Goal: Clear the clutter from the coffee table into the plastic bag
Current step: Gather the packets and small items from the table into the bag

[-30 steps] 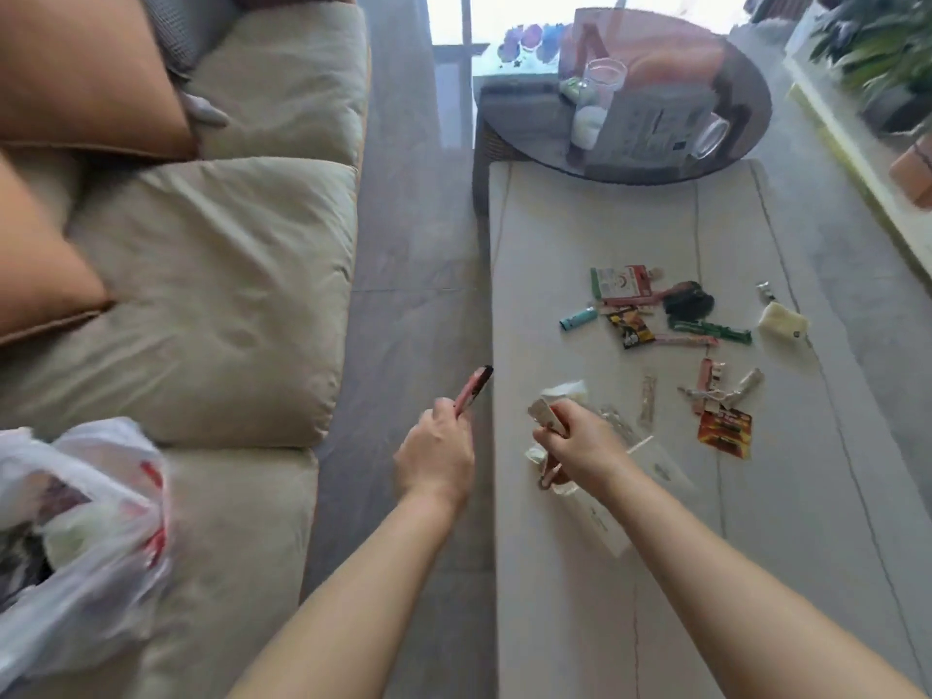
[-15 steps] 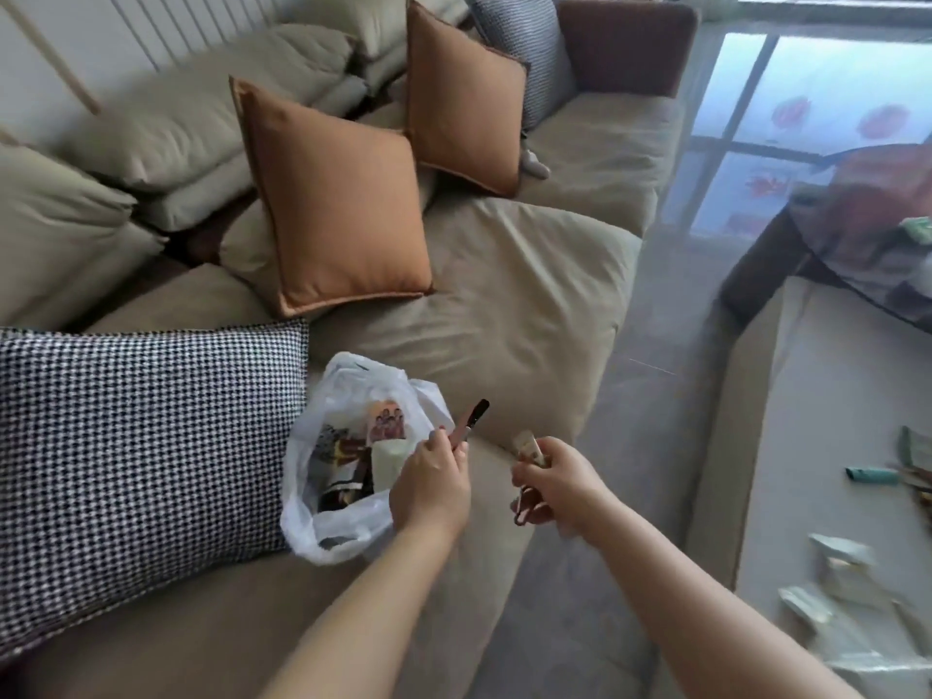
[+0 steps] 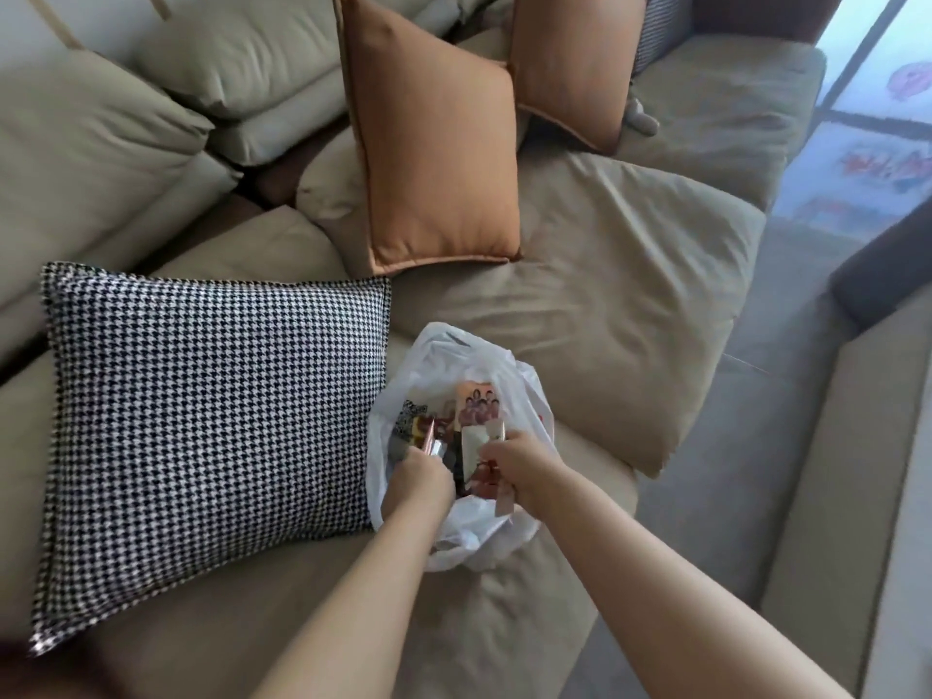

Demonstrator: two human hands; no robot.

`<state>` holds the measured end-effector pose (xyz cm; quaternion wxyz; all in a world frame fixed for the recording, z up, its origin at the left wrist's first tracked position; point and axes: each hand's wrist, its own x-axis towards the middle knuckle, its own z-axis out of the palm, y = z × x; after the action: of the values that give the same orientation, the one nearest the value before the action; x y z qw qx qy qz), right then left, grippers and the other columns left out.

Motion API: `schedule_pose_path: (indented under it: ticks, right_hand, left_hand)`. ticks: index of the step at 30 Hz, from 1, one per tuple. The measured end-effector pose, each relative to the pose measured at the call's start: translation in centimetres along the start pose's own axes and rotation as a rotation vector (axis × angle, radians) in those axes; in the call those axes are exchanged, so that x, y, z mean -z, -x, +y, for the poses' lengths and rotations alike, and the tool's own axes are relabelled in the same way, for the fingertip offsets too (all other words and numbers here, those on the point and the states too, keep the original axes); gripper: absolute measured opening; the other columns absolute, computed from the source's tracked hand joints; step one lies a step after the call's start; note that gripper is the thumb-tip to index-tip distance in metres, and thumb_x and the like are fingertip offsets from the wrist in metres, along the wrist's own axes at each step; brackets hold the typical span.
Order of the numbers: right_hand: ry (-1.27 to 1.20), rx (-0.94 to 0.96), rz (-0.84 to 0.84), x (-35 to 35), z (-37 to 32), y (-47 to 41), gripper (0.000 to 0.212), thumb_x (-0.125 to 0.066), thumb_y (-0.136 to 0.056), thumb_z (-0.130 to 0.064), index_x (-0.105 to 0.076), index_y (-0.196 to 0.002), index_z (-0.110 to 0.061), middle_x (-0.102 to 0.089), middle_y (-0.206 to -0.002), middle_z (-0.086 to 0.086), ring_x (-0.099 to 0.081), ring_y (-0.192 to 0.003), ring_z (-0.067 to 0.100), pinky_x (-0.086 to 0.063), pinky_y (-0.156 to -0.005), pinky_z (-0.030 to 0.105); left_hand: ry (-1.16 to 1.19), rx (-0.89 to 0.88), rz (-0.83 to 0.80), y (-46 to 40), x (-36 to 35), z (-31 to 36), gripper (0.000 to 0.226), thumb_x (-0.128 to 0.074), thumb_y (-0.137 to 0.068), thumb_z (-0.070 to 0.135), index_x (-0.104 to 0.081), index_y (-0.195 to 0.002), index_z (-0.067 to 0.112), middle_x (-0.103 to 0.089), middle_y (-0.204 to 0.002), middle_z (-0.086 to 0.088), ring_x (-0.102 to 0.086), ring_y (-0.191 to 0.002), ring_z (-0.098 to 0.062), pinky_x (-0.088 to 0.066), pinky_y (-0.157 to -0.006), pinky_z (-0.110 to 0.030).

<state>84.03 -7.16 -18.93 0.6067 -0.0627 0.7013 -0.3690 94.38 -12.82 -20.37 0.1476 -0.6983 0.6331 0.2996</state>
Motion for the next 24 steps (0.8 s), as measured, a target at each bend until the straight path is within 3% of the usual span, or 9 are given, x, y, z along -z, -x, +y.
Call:
schedule_pose_path:
  ticks: [2, 6, 11, 16, 19, 22, 24]
  right_hand:
    - [0.018, 0.042, 0.003, -0.9, -0.9, -0.5, 0.036, -0.055, -0.083, -0.013, -0.054, -0.119, -0.005, -0.060, -0.097, 0.015, -0.059, -0.081, 0.028, -0.057, -0.081, 0.047]
    - [0.041, 0.071, 0.011, -1.2, -1.6, -0.5, 0.047, -0.052, -0.091, -0.009, -0.042, -0.136, -0.016, -0.054, -0.117, 0.010, -0.056, -0.107, 0.028, -0.051, -0.096, 0.048]
    - [0.030, 0.038, 0.052, -0.4, -1.1, -0.2, 0.046, -0.051, -0.092, -0.011, -0.042, -0.138, -0.016, -0.050, -0.107, 0.003, -0.048, -0.104, 0.021, -0.050, -0.097, 0.042]
    - [0.002, 0.039, 0.074, 0.9, -0.7, 0.0, 0.048, -0.053, -0.092, -0.012, -0.042, -0.139, -0.016, -0.048, -0.119, 0.005, -0.049, -0.111, 0.021, -0.050, -0.097, 0.040]
    - [0.014, 0.034, 0.088, 2.1, -0.4, 0.9, 0.049, -0.053, -0.092, -0.011, -0.043, -0.139, -0.012, -0.051, -0.121, 0.009, -0.052, -0.106, 0.021, -0.052, -0.096, 0.041]
    - [0.026, 0.029, 0.130, 4.0, 0.7, 2.1, 0.047, -0.049, -0.091, -0.007, -0.044, -0.137, -0.003, -0.056, -0.120, 0.018, -0.051, -0.093, 0.020, -0.052, -0.085, 0.038]
    - [0.048, 0.032, 0.164, 5.3, 1.7, 2.7, 0.043, -0.048, -0.091, -0.009, -0.047, -0.134, -0.005, -0.058, -0.107, 0.013, -0.055, -0.089, 0.019, -0.053, -0.078, 0.036]
  left_hand:
    - [0.018, -0.029, -0.015, -1.3, 0.5, -0.1, 0.038, -0.040, -0.098, 0.024, -0.044, -0.131, 0.005, -0.056, -0.127, -0.015, -0.058, -0.111, -0.033, -0.048, -0.089, -0.041]
    - [0.039, -0.172, -0.046, -2.3, 1.0, -0.1, 0.032, -0.046, -0.092, 0.021, -0.047, -0.121, 0.007, -0.054, -0.129, -0.009, -0.062, -0.099, -0.031, -0.052, -0.079, -0.038]
    - [0.009, -0.248, -0.046, -1.6, 1.2, 1.1, 0.041, -0.052, -0.091, 0.022, -0.042, -0.128, 0.009, -0.055, -0.120, -0.014, -0.058, -0.105, -0.031, -0.052, -0.088, -0.043]
    - [-0.040, -0.286, -0.018, -1.4, 1.5, 1.7, 0.044, -0.046, -0.096, 0.030, -0.040, -0.134, 0.009, -0.050, -0.134, -0.013, -0.050, -0.120, -0.033, -0.046, -0.098, -0.043]
    - [-0.096, -0.299, -0.023, -0.7, 1.6, 2.1, 0.044, -0.046, -0.095, 0.022, -0.039, -0.136, 0.010, -0.049, -0.134, -0.014, -0.050, -0.120, -0.032, -0.047, -0.096, -0.042]
    - [-0.207, -0.402, -0.026, 1.2, 1.1, 3.1, 0.044, -0.043, -0.096, 0.020, -0.037, -0.138, 0.011, -0.049, -0.134, -0.013, -0.050, -0.120, -0.031, -0.045, -0.093, -0.040]
    - [-0.284, -0.507, -0.024, 2.5, 0.5, 3.8, 0.043, -0.042, -0.097, 0.021, -0.035, -0.139, 0.013, -0.049, -0.134, -0.011, -0.051, -0.118, -0.030, -0.045, -0.091, -0.039]
